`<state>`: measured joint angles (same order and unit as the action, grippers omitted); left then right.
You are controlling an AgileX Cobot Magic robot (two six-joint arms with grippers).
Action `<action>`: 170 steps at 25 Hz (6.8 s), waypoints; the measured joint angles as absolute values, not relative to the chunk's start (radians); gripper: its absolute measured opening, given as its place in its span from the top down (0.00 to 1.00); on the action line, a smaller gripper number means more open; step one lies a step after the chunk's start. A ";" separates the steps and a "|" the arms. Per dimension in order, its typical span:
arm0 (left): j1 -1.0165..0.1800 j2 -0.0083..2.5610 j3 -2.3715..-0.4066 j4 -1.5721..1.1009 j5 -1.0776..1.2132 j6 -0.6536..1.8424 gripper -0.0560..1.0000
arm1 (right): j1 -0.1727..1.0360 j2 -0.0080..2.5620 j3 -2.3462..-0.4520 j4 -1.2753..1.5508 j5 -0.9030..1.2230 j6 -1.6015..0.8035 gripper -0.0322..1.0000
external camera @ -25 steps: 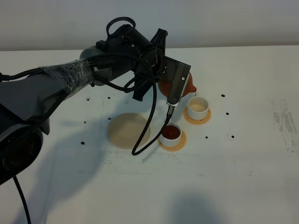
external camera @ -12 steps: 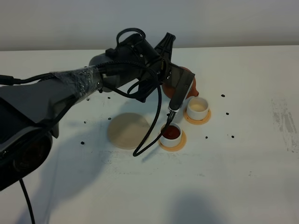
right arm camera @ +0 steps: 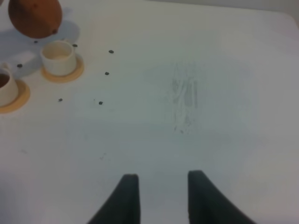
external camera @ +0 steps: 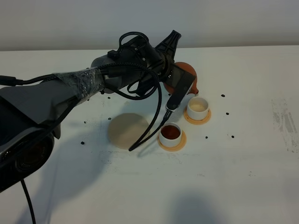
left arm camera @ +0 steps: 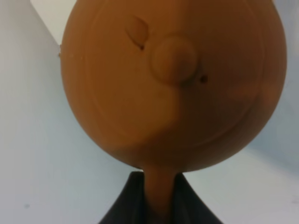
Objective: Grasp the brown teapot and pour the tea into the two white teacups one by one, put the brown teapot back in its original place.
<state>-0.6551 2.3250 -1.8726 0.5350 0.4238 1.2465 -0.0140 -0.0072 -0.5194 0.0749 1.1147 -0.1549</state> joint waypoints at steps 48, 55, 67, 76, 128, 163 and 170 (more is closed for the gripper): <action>-0.665 2.325 -1.873 0.609 0.339 1.477 0.86 | -0.014 -0.007 -0.519 0.075 1.115 -0.155 0.72; -0.683 2.325 -1.873 0.627 0.326 1.477 0.86 | -0.014 -0.007 -0.519 0.075 1.115 -0.155 0.72; -0.694 2.325 -1.873 0.664 0.323 1.477 0.86 | -0.014 -0.007 -0.519 0.075 1.115 -0.155 0.72; -0.695 2.325 -1.873 0.691 0.322 1.477 0.86 | -0.014 -0.007 -0.519 0.075 1.115 -0.155 0.72; -0.695 2.325 -1.873 0.718 0.300 1.487 0.86 | -0.014 -0.007 -0.519 0.075 1.115 -0.155 0.72; -0.514 2.192 -1.872 -0.061 0.784 0.775 0.86 | -0.014 -0.007 -0.519 0.075 1.115 -0.154 0.72; -0.512 2.229 -1.872 -0.076 0.837 0.626 0.86 | -0.014 -0.007 -0.519 0.075 1.115 -0.155 0.72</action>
<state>-0.5125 2.2285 -1.8716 -0.0758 0.8368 0.6261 -0.0140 -0.0072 -0.5194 0.0749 1.1147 -0.1546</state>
